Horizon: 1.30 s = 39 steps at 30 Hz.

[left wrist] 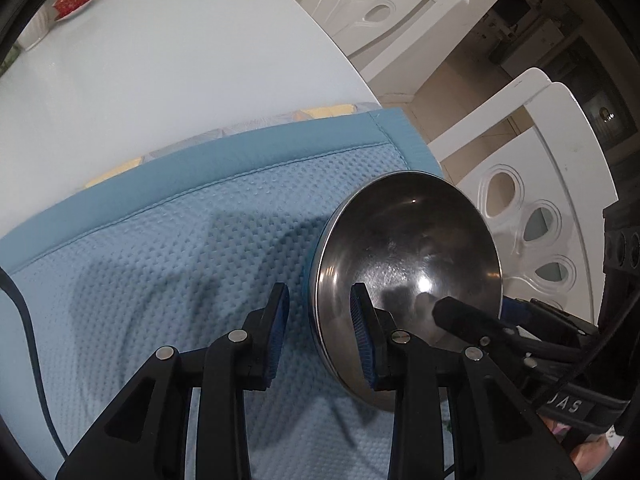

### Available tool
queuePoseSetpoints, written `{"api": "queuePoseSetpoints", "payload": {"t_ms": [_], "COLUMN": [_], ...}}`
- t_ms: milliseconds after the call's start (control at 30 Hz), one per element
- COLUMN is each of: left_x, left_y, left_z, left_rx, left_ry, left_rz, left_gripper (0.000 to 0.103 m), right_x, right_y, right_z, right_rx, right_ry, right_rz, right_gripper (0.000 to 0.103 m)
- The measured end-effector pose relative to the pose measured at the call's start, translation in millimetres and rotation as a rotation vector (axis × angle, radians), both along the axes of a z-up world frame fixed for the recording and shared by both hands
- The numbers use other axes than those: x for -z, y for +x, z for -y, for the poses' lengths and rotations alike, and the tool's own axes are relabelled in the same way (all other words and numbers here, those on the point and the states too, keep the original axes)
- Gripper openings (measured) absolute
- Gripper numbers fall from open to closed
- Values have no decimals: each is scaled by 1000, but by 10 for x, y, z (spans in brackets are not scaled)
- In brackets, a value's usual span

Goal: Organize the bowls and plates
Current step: 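Lift the blue steel bowl with both grippers and carry it over the nested bowls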

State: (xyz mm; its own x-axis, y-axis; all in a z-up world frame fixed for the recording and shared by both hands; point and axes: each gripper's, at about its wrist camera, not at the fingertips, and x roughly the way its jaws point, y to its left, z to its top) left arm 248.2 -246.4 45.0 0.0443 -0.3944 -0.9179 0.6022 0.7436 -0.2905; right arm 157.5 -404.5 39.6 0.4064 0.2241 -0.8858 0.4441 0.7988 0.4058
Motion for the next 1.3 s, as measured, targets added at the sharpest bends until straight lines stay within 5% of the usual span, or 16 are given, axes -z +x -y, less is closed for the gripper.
{"api": "queuePoseSetpoints", "payload": {"t_ms": [267,500,767,1033,1300], "left_x": [26,-335,-1031,-1568,-1827], "left_y": [-40,-98,-390,-902,-1585], "left_z": [67,-123,-559,-1165,-1742], "left_rx": [22,4,-44,-135,-221], "left_ry": [-9,-51,-108,-145,-147], "left_rz": [20,75,183,275,365], "left_gripper": [20,20,20,20,20], "right_x": [108,-179,-835,-1443,-1634], "right_y": [79,-12,-321,-765,-1285], "right_z": [-100,-248,-560,-1175,-1677], "right_rx": [-43,-83,-130,-230,-335], "right_ry": [-29,-90,-88,-99,-42], "right_rz": [-16,25,116,186,214], "right_gripper": [24,24,24,24,24]}}
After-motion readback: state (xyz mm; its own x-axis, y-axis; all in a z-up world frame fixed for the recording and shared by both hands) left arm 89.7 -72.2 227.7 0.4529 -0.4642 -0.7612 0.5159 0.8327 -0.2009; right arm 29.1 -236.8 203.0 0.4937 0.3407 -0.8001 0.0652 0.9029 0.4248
